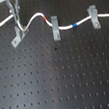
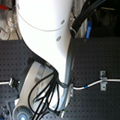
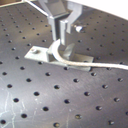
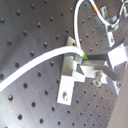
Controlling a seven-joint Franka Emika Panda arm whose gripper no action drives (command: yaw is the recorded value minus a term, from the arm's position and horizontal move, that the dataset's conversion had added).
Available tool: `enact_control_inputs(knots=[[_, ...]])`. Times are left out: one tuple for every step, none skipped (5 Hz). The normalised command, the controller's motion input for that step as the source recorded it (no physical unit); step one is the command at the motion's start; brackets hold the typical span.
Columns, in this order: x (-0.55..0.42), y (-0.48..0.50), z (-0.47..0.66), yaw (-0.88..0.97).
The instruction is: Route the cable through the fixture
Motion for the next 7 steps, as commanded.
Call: enact_control_inputs(knots=[[-0.136, -0.040, 0.11, 0.34], [-0.160, -0.016, 0.14, 0.33], [-0.205, 0.030, 0.16, 0.32], [-0.234, 0.084, 0.12, 0.32], [-0.288, 0.169, 0.08, 0.31], [-0.194, 0.167, 0.06, 0.23], [-0.001, 0.000, -0.04, 0.02]])
